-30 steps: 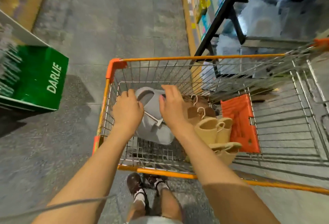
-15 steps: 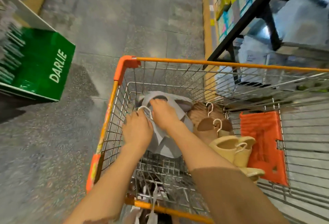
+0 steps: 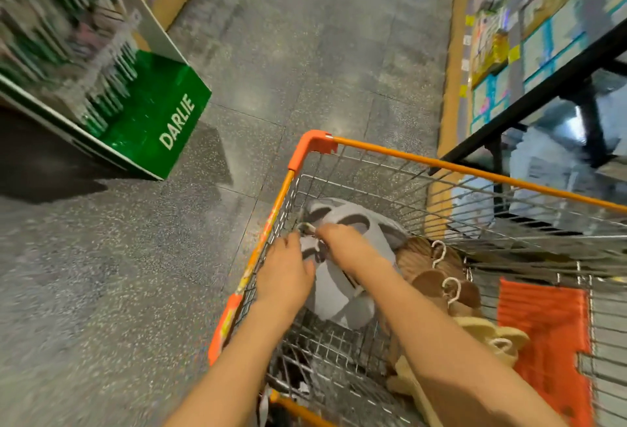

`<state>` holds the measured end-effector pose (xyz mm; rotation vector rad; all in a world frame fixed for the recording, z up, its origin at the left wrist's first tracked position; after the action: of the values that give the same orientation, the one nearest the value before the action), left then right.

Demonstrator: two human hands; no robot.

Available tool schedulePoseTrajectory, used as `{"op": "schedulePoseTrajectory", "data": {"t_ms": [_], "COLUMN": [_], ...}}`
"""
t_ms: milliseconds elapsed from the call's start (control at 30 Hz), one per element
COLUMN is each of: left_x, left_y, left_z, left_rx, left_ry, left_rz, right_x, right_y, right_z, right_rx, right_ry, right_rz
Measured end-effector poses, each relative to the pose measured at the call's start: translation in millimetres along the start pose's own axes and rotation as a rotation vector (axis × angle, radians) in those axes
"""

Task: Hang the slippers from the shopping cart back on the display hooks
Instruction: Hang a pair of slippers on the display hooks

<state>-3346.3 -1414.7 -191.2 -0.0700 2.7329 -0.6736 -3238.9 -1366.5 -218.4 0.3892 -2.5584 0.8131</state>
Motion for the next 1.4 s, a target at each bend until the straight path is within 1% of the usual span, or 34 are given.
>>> {"op": "schedulePoseTrajectory", "data": {"t_ms": [100, 167, 233, 300, 400, 433, 467, 500, 567, 700, 833, 1000, 1100, 1167, 1200, 1233, 1300, 1400], "left_x": [-8, -17, -23, -25, -25, -24, -23, -21, -16, 17, 72, 135, 160, 171, 176, 179, 181, 181], "left_y": [-8, -18, -36, -60, -101, -115, -130, -144, -173, -231, -306, -413, -483, -528, -550, -571, -610, -658], "left_z": [-8, -22, -46, -72, -105, -118, -134, -150, -182, -244, -284, -308, -310, -308, -307, -306, -306, -306], "left_rx": [0.0, -0.039, -0.178, -0.328, -0.5, -0.553, -0.608, -0.674, -0.83, -1.102, -1.194, -1.321, -1.383, -1.399, -1.404, -1.408, -1.402, -1.413], "left_ry": [0.016, 0.077, 0.08, -0.02, -0.134, -0.163, -0.193, -0.209, -0.178, -0.133, -0.094, 0.111, 0.19, 0.215, 0.232, 0.252, 0.267, 0.298], "left_rz": [0.074, 0.139, 0.202, 0.228, 0.256, 0.248, 0.229, 0.214, 0.176, -0.03, -0.252, -0.545, -0.713, -0.811, -0.857, -0.904, -1.002, -1.138], "right_x": [17, 35, 54, 76, 126, 145, 164, 183, 222, 310, 394, 498, 554, 587, 603, 618, 643, 672], "right_y": [-42, -68, -96, -126, -166, -176, -185, -194, -207, -225, -237, -267, -303, -328, -339, -350, -378, -423], "right_z": [-27, -50, -72, -92, -131, -147, -163, -178, -201, -214, -198, -157, -124, -101, -89, -78, -61, -50], "right_rx": [-0.054, -0.083, -0.088, -0.1, -0.146, -0.141, -0.178, -0.233, -0.283, -0.416, -0.442, -0.285, -0.145, -0.067, 0.006, 0.027, 0.004, 0.093], "right_ry": [0.075, 0.099, 0.104, 0.096, 0.108, 0.111, 0.088, 0.047, 0.032, 0.029, 0.141, 0.366, 0.493, 0.525, 0.558, 0.567, 0.582, 0.682], "right_rz": [-0.032, -0.08, -0.115, -0.19, -0.418, -0.482, -0.574, -0.681, -0.84, -1.181, -1.451, -1.677, -1.801, -1.847, -1.838, -1.853, -1.966, -2.071]}}
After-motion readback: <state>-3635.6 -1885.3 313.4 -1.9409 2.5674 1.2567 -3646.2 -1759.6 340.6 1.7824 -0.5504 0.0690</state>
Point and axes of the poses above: each hand's wrist, its own y-axis towards the middle knuckle, its own z-axis out of the palm, x = y × z, the point moved 5 cm from there along y, towards the middle knuckle, and after that the axes turned 13 degrees about y, right-handed, at the moved point
